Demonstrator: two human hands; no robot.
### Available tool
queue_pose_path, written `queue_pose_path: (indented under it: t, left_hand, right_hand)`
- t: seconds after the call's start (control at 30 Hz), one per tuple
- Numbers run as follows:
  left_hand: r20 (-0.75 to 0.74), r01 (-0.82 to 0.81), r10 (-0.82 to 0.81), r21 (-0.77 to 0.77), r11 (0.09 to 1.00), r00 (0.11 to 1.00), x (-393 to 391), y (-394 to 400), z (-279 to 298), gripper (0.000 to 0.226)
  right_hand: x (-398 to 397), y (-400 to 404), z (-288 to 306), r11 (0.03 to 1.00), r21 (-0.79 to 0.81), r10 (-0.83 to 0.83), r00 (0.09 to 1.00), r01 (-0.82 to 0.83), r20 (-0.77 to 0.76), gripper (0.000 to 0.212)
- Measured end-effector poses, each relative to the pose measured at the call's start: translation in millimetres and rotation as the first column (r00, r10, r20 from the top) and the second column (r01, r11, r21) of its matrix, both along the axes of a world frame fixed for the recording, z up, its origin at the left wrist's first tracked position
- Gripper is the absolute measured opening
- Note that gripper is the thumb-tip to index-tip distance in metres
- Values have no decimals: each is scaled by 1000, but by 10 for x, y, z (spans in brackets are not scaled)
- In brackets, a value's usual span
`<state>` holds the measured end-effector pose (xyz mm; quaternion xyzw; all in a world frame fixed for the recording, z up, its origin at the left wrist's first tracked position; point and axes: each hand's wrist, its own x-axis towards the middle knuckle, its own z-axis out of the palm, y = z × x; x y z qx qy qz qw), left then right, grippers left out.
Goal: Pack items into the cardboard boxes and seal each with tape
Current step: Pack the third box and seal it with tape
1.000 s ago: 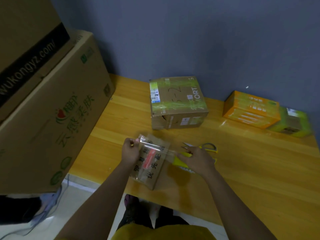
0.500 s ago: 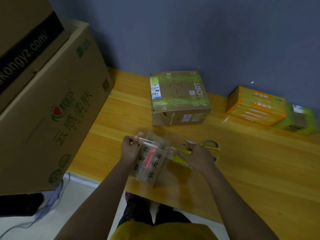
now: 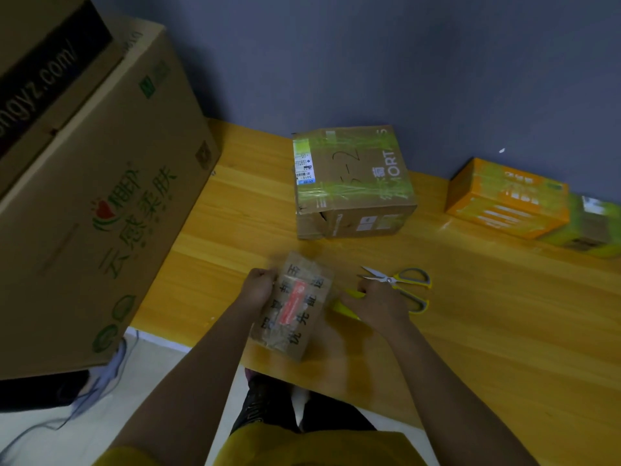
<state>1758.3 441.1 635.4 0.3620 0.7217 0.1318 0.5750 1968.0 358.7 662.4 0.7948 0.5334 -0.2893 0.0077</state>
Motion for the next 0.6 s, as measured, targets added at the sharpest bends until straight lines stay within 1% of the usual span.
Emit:
queue_pose_path:
  t: [0.1,0.2,0.23,0.27,0.3,0.33,0.37,0.4,0.43,0.47,0.5,0.53,0.57,0.6]
  left_hand:
    - [29,90,-88,-90,992,996,37,39,50,40]
    - [76,150,-138,-185,971,988,59,-71,107,26]
    - [68,147,-137,-184,972,988,61,-105,79,21]
    - [6,146,-146,-126,981,989,67,-136,56,18]
    - [-122,164,-163,-3,986,979,69,-137,17,19]
    - [-276,211,-166,143,967,947,87,-148,38,22]
    - [-395,275,-150,280,920,906,128,-171,91,22]
    - [-454,343,-147,387,856,879,179,-215,165,23]
    - [-479,418,-184,445,792,858,242,-280,226,27]
    - [-510,502,-257,431,750,821,327,-355,326,36]
    - [-551,593,-353,350,725,757,406,-423,395,51]
    - [-588,673,-452,225,705,670,475,-477,403,72]
    - [-612,722,-528,104,684,589,531,-522,414,95]
    - [-628,758,-583,17,653,516,571,-562,361,114]
  right_hand:
    - [-93,52,-6,1000,11,-13,1000,13,-5,51]
    - [-149,58,-14,999,-11,-47,999,47,-13,43]
    - [-155,51,-12,998,-23,-57,998,57,-1,42]
    - [-156,52,-10,998,-29,-61,998,61,14,43]
    - [-151,57,-5,998,-30,-59,998,60,29,42]
    - [-148,68,-5,998,-30,-54,998,55,43,44]
    - [-147,78,-6,998,-36,-52,997,54,52,46]
    - [-146,91,-4,998,-36,-53,997,55,55,49]
    - [-148,99,-5,998,-38,-56,997,58,51,51]
    - [-145,105,-7,998,-38,-54,998,56,45,52]
    - [-144,106,-13,998,-42,-49,998,51,39,51]
    - [-135,105,-27,998,-45,-39,999,41,31,48]
    - [-125,97,-31,999,-47,-27,999,28,19,44]
    - [-114,86,-32,999,-34,-19,1000,19,2,43]
